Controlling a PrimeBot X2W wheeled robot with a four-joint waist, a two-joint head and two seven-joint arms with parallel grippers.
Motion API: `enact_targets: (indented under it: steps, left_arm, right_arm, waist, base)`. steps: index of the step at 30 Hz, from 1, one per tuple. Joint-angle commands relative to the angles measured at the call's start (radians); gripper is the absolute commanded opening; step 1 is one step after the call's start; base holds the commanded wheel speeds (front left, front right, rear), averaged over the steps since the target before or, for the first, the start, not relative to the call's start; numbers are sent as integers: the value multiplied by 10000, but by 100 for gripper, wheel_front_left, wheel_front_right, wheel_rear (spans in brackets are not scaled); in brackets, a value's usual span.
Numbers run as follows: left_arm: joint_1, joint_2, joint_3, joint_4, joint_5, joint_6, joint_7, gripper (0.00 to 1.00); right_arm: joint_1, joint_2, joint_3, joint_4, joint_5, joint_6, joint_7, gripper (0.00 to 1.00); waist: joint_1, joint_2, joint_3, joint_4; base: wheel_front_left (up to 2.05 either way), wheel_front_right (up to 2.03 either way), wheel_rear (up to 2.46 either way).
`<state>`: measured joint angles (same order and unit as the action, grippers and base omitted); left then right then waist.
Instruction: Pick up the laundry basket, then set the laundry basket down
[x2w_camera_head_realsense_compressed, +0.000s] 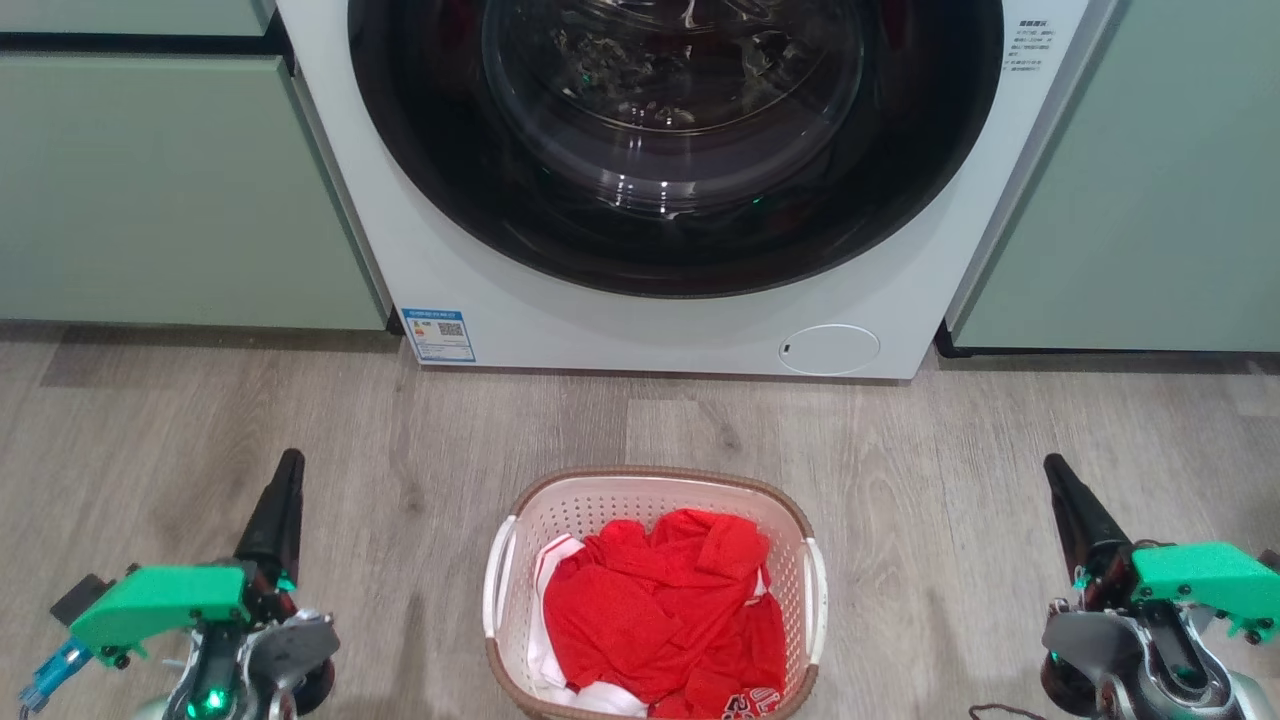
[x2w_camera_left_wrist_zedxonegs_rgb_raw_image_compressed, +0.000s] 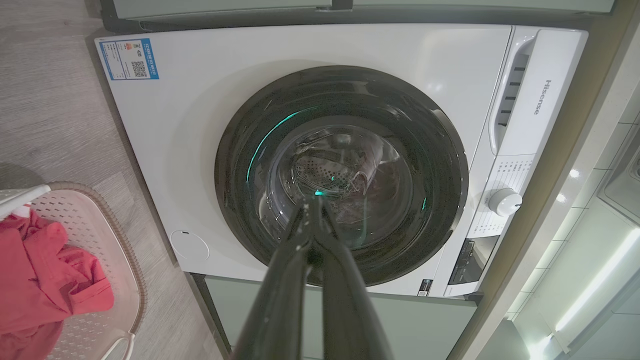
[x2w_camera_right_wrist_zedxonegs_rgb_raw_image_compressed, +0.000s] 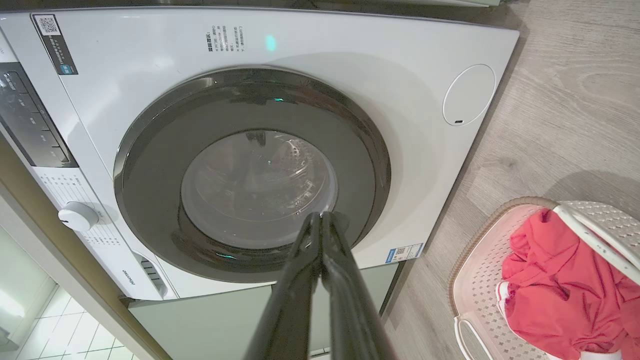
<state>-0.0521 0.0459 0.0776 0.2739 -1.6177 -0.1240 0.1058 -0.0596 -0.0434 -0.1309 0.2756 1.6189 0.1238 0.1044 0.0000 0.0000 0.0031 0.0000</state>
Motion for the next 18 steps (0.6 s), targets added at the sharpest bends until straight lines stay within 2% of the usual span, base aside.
enact_targets:
  steps: [1,17,18]
  left_arm:
    - [-559,53,360,-289,89,-67,73,0]
    - [-559,50,363,-289,92,-67,75,0]
    - [0,-4,3,-1,1,0,-1,100]
  right_arm:
    - [-483,-76,171,-309,-103,69,88,0]
    - [-484,-74,168,-309,-105,69,90,0]
    - [-1,2,-2,-1,-1,0,-1,100]
  waist:
    - [0,0,0,0]
    - [0,0,0,0]
    - [0,0,0,0]
  base:
    - [0,0,0]
    - [0,0,0]
    - [0,0,0]
